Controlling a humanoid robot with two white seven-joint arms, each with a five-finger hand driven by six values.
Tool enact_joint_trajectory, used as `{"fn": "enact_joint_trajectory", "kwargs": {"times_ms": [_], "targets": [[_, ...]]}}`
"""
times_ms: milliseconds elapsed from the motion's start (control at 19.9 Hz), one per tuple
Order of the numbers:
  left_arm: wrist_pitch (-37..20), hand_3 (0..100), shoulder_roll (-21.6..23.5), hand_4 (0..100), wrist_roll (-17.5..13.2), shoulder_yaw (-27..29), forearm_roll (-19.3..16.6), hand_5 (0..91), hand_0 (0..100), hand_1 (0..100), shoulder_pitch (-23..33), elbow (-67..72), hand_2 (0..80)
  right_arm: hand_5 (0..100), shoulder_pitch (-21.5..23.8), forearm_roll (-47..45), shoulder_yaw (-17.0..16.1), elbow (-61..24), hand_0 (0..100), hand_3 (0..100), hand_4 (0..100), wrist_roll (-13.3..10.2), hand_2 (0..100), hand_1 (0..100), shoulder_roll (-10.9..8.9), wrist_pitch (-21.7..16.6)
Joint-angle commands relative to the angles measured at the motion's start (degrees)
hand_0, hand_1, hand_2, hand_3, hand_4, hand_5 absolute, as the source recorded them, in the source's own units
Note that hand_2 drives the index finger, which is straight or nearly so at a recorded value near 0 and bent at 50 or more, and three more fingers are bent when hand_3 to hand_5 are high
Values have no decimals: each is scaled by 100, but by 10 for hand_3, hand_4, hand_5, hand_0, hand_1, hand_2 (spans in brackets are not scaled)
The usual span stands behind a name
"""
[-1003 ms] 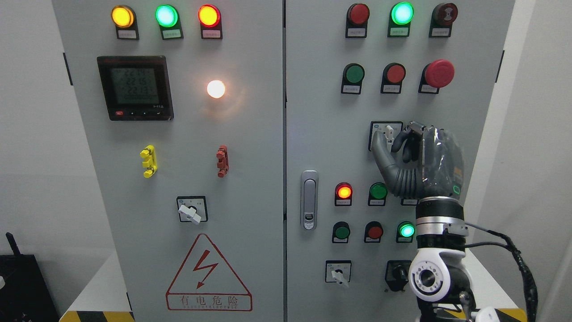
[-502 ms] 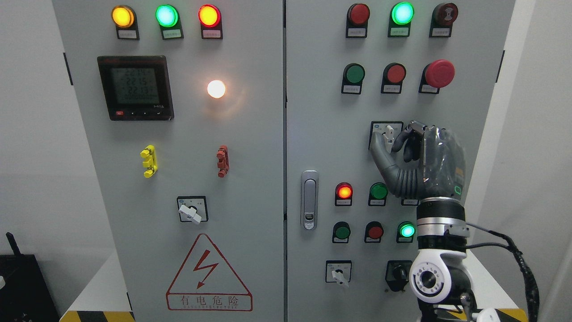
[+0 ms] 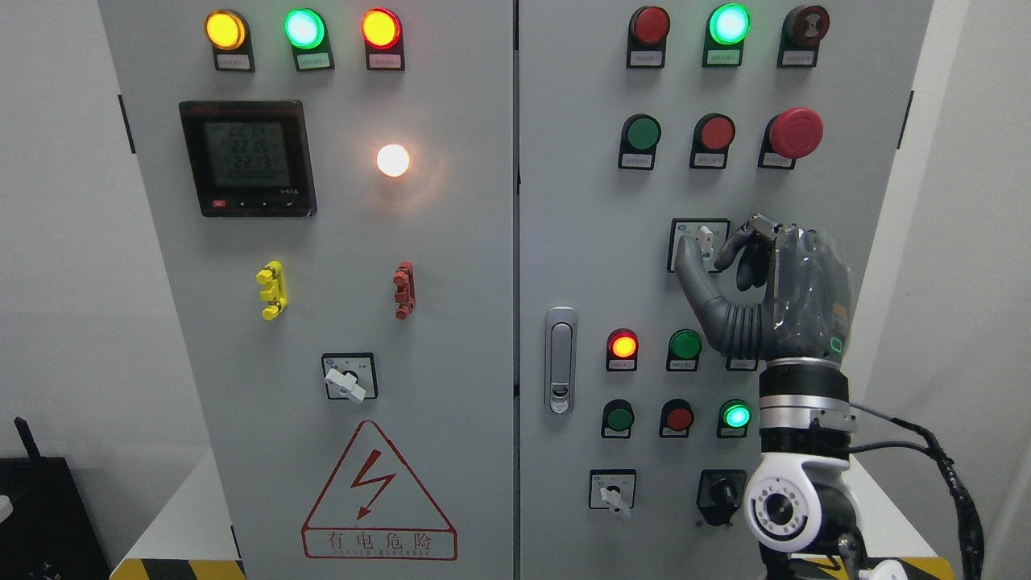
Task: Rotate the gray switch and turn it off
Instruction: 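Release the knob and pull the right hand back from the switch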
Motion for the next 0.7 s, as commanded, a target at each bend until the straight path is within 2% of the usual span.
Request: {"fn": "enact_joint_trajectory", "kwargs": {"times_ms": [0,150,251,351,401,451,552,602,652], "targets": [[-4,0,0,0,-4,44,114,0,120,389,-53,-149,0,1000,230,0,-34,-653,319,1000,1000,-94,743,413,-129,-25],[4,0,0,0,-4,44,106,0,120,389,-53,-149,0,1000,459,0,-69,-829,320,1000,1000,-401,715,411,-253,-419],[4,0,0,0,-4,44,106,0,120,389,-53,-149,0,996,669,0,-87,-1022,320,1000,1000,-481,676,411,-341,-832],[4,0,0,0,-4,44,114,0,120,389,-53,-149,0,853,828,0,-96,-1198,315,946,879,-490,585,411,-429,-1140],[-4,0,0,0,-4,44,114,0,120,389,-53,-149,0,807,890,-9,-96,-1277,316,929,848,-490,569,407,-446,-1263],[4,0,0,0,-4,44,114,0,120,389,-53,-149,0,725,951,-9,-87,-1330,317,894,773,-490,552,390,-447,-1343],[-4,0,0,0,-4,44,114,0,120,389,-53,-149,0,642,1127,-9,-69,-1470,328,811,666,-464,524,350,-447,-1449],[-5,0,0,0,-4,44,114,0,120,389,-53,-149,0,524,1249,-9,-61,-1532,339,715,543,-437,491,310,-464,-1527],[4,0,0,0,-4,44,114,0,120,389,-53,-149,0,446,1355,-9,-61,-1576,345,632,477,-428,462,274,-473,-1572]]}}
